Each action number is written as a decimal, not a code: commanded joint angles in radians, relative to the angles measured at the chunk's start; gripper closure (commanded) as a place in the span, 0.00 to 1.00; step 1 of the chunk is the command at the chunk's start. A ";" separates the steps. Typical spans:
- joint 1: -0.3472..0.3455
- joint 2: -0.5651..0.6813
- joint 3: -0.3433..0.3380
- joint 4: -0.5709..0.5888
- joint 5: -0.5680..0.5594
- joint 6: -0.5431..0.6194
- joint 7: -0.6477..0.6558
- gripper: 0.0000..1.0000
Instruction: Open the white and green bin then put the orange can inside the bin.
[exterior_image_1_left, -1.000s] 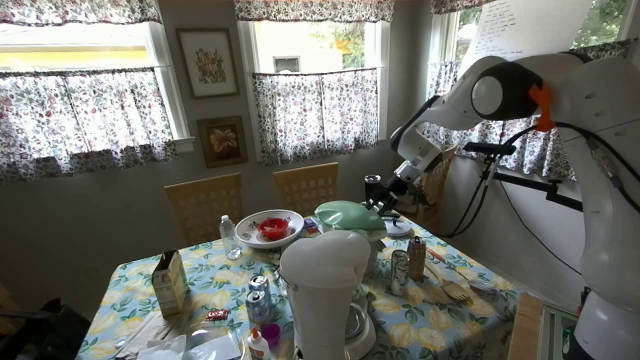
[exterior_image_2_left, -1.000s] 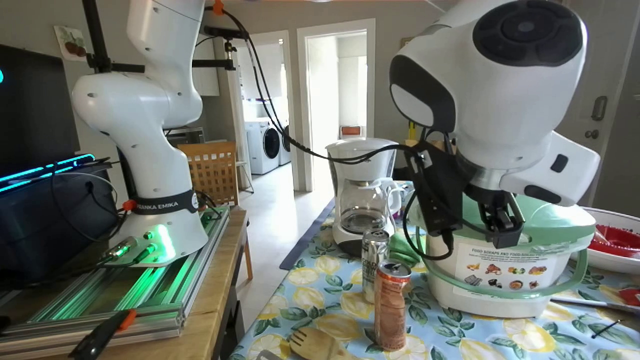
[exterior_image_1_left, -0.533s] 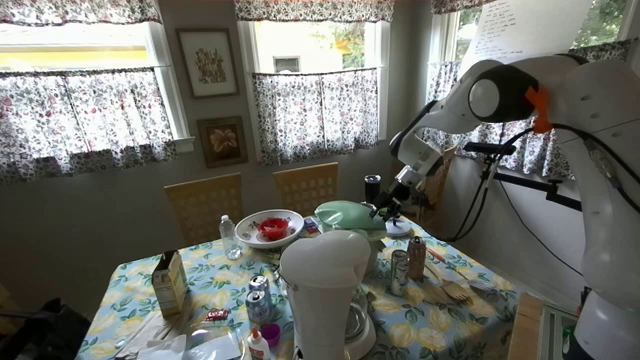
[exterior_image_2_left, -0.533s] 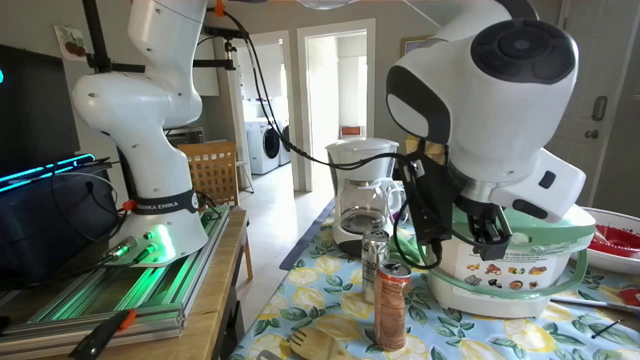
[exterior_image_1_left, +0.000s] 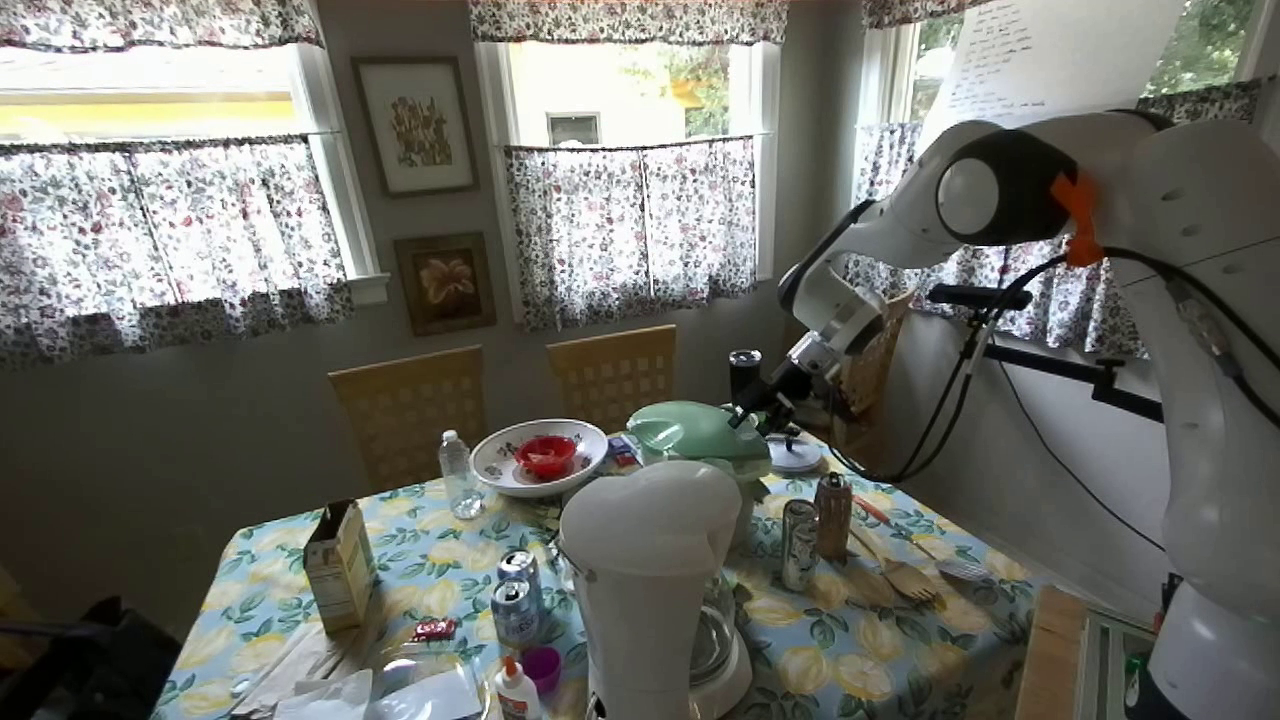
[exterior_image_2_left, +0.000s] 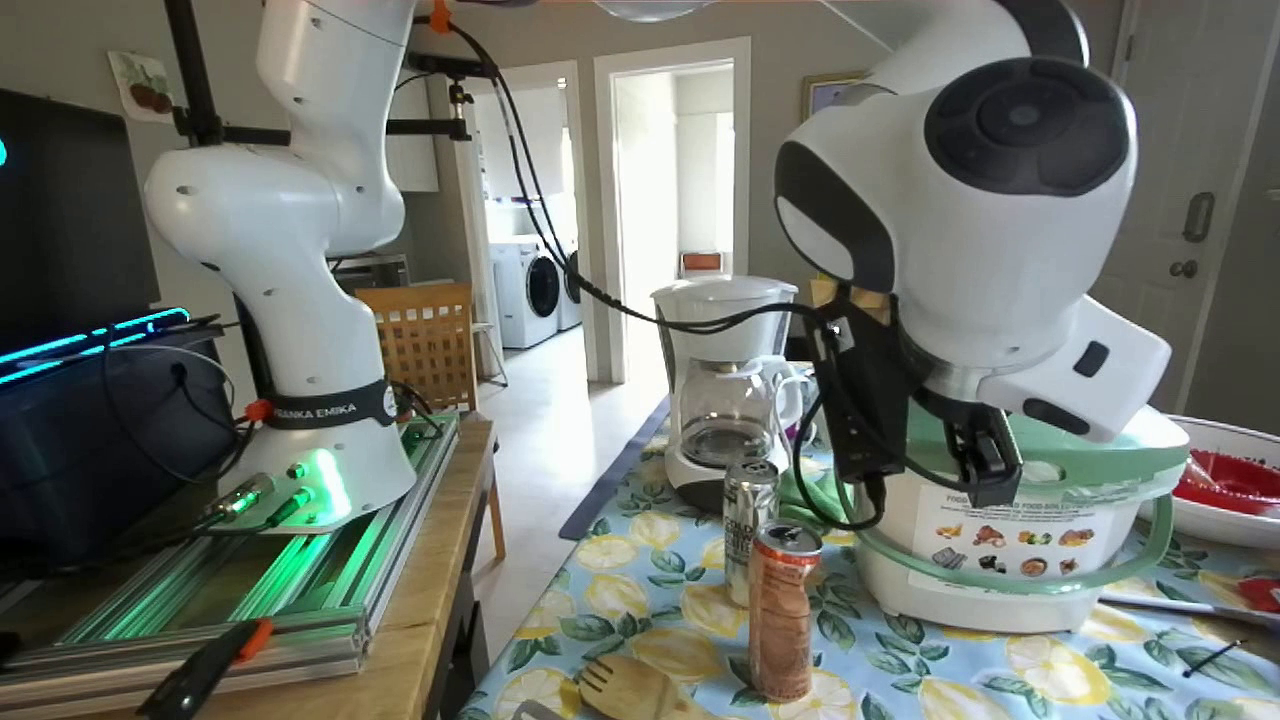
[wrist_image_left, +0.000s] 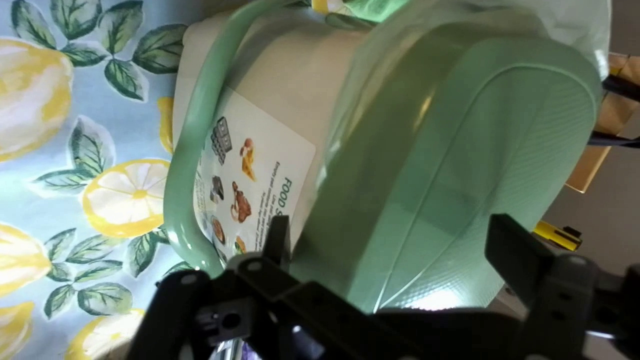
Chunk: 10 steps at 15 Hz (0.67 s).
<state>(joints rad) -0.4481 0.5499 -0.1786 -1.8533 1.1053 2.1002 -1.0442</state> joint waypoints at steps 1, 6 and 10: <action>-0.008 0.024 0.010 0.022 0.067 -0.010 -0.025 0.00; -0.005 0.002 0.005 0.011 0.102 -0.021 -0.038 0.00; 0.003 -0.035 -0.002 0.001 0.093 -0.033 -0.054 0.00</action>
<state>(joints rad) -0.4476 0.5496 -0.1783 -1.8473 1.1757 2.0966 -1.0744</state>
